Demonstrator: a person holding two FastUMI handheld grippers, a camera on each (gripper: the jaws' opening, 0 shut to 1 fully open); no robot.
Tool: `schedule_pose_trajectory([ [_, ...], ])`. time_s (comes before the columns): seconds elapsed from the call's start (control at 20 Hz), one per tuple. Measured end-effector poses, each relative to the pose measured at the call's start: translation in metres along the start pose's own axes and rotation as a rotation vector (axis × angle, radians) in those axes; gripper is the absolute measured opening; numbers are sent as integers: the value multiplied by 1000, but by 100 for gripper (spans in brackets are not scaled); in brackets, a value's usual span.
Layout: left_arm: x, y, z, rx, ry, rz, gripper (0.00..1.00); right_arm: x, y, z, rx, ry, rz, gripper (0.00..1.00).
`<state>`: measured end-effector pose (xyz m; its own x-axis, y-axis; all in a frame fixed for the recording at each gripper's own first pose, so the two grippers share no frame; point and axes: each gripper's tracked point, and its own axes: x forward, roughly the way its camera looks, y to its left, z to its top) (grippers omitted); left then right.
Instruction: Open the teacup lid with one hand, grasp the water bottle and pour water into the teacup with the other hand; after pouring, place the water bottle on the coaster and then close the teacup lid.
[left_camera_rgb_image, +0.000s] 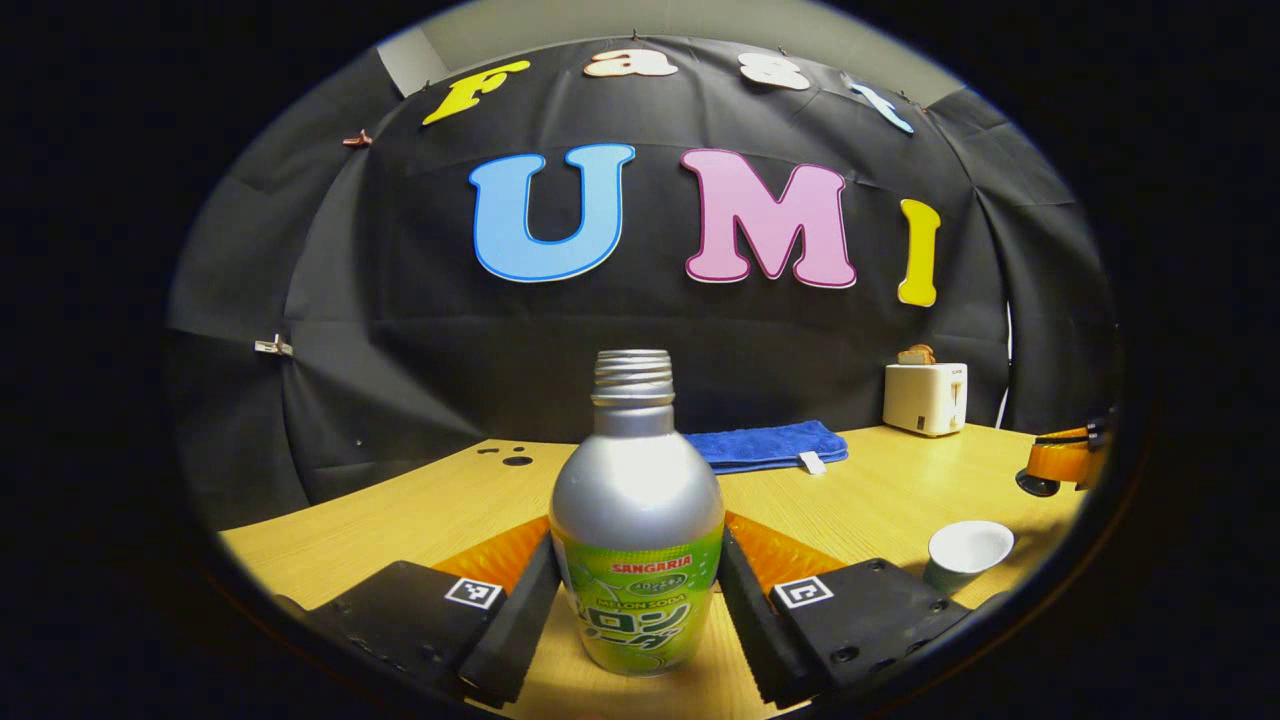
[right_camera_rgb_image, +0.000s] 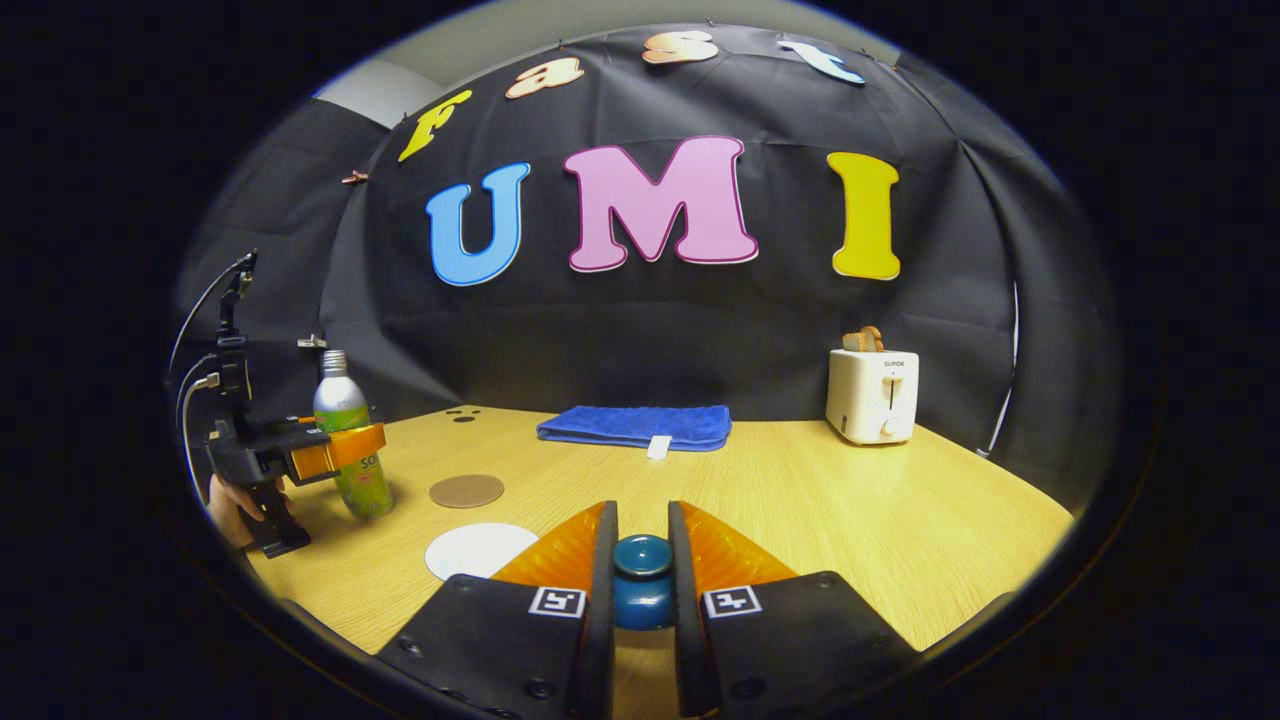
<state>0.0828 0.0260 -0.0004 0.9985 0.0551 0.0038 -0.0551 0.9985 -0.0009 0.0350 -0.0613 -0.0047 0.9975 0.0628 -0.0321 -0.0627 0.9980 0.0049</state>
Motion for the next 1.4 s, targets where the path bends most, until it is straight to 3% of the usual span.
schedule_pose_trajectory([
  [0.2, -1, -3, -1, 11, 9, 0, 81, 2, -7, 3, -8, -27, -16, 28],
  [0.3, -3, -14, 0, 87, 6, -13, 80, 3, -9, 3, -7, -27, -18, 28],
  [0.5, -7, -54, 11, 316, 1, -104, 80, 2, -17, 4, -7, -27, -36, 28],
  [0.8, -7, -88, 33, 857, -73, -194, 78, 0, -25, 5, -7, -28, -55, 28],
  [1.1, -8, -110, 11, 1258, -80, -311, 79, 0, -24, 5, -7, -27, -51, 28],
  [1.4, -13, -107, -4, 1526, -86, -370, 79, -3, -34, 6, -7, -29, -73, 28],
])
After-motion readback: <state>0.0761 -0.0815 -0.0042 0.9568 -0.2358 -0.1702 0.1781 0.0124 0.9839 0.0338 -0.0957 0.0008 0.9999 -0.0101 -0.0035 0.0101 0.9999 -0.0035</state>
